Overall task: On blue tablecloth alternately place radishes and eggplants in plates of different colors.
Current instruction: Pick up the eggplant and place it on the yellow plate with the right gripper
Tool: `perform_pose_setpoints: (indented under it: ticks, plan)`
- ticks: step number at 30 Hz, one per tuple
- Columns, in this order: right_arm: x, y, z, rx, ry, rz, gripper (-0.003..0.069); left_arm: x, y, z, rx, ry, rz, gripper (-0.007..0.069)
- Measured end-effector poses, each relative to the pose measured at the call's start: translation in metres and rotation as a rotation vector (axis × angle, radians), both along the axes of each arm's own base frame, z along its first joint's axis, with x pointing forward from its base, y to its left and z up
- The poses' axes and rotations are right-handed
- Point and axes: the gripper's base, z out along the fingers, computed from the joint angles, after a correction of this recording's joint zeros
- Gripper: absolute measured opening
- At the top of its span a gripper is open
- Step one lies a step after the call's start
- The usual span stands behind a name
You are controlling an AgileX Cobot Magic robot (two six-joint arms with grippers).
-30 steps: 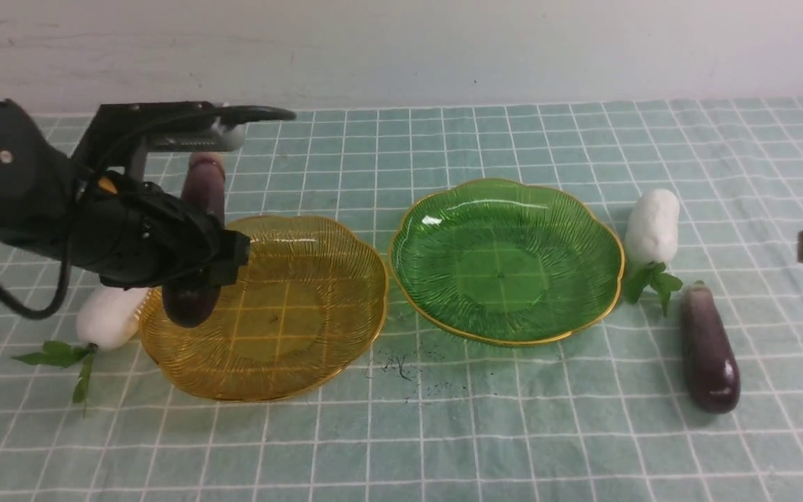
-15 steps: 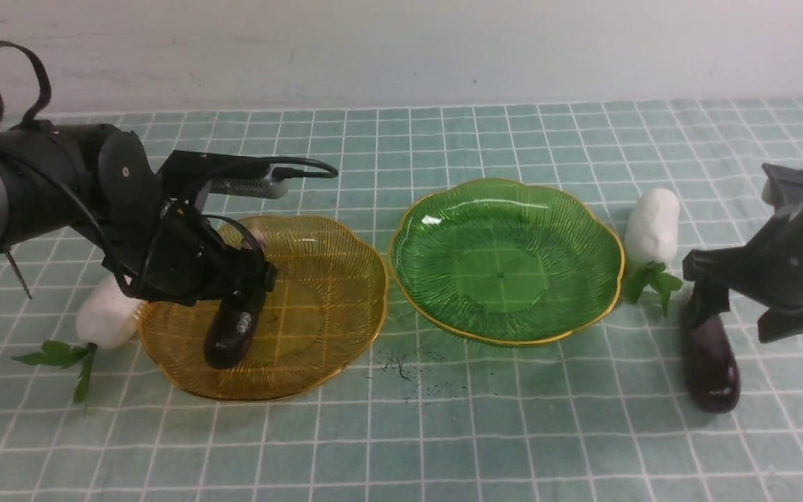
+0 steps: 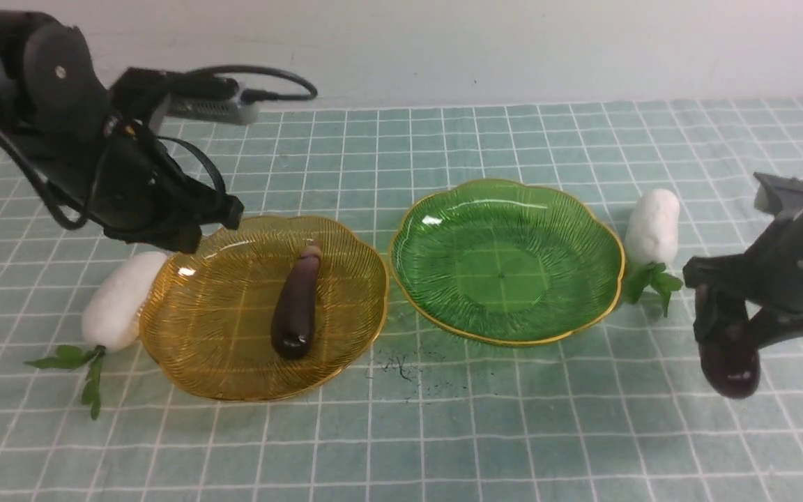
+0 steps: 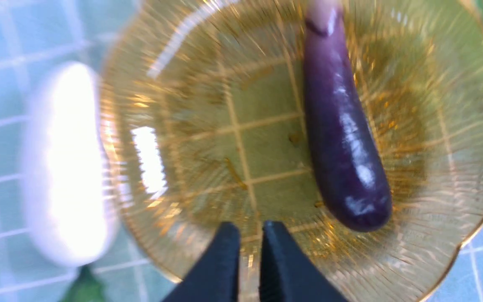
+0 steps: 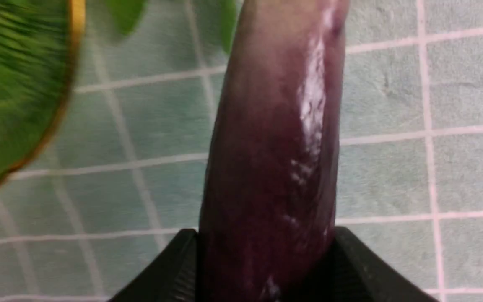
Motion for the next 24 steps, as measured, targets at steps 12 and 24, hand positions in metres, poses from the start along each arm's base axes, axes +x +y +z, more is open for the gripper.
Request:
perform_pose_setpoints:
  ticks: [12, 24]
  plan:
    - [0.000, 0.155, 0.058, 0.423, -0.348, 0.381, 0.0350, -0.046, 0.013, 0.051, 0.013, -0.083, 0.052, -0.0008]
    - [0.046, 0.295, 0.014, 0.529, -0.333, 0.562, 0.0350, -0.062, 0.016, 0.063, -0.001, -0.088, 0.078, -0.0008]
